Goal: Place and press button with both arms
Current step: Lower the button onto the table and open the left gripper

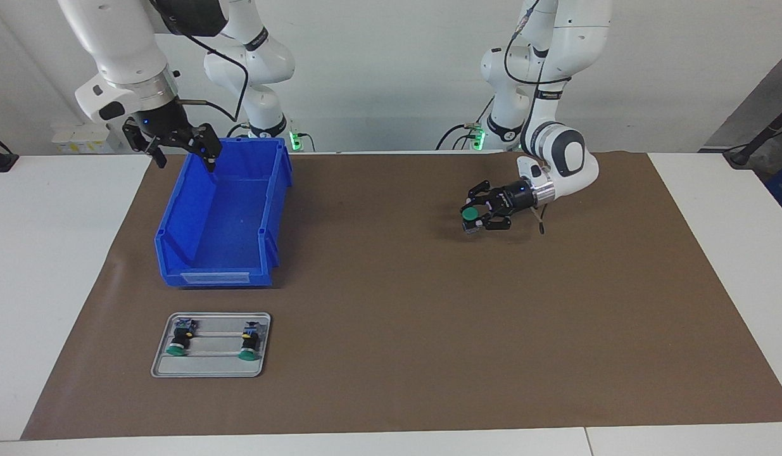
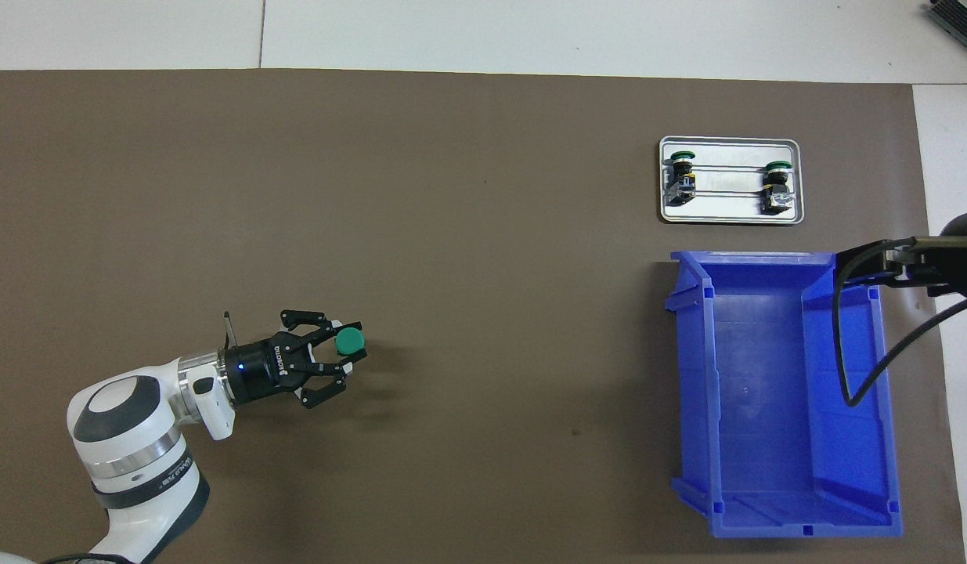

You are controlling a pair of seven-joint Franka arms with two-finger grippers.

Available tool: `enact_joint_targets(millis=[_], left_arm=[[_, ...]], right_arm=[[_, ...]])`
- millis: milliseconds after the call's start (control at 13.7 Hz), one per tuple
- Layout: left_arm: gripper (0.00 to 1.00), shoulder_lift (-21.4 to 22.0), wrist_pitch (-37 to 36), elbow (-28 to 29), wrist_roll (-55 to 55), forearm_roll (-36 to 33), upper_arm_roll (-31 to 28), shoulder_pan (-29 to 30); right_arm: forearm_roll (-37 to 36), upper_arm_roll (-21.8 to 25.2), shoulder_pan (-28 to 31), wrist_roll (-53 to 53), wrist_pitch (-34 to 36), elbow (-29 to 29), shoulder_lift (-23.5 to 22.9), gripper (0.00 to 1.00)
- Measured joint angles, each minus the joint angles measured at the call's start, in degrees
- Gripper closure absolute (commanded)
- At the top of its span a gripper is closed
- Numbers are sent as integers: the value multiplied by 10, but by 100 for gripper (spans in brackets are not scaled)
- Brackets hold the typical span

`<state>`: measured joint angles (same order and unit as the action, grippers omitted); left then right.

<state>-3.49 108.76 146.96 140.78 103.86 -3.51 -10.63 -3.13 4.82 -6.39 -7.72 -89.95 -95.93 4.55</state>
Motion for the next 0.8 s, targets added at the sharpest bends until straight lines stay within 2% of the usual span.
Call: enact_joint_targets(millis=[364,800], left_arm=[[100,-25,50,-11,22,92,2,-75],[100,-52,62,-22,46,127,2,-96]], right_arm=[[0,0,0,0,0,0,0,0],[0,0,0,0,0,0,0,0]])
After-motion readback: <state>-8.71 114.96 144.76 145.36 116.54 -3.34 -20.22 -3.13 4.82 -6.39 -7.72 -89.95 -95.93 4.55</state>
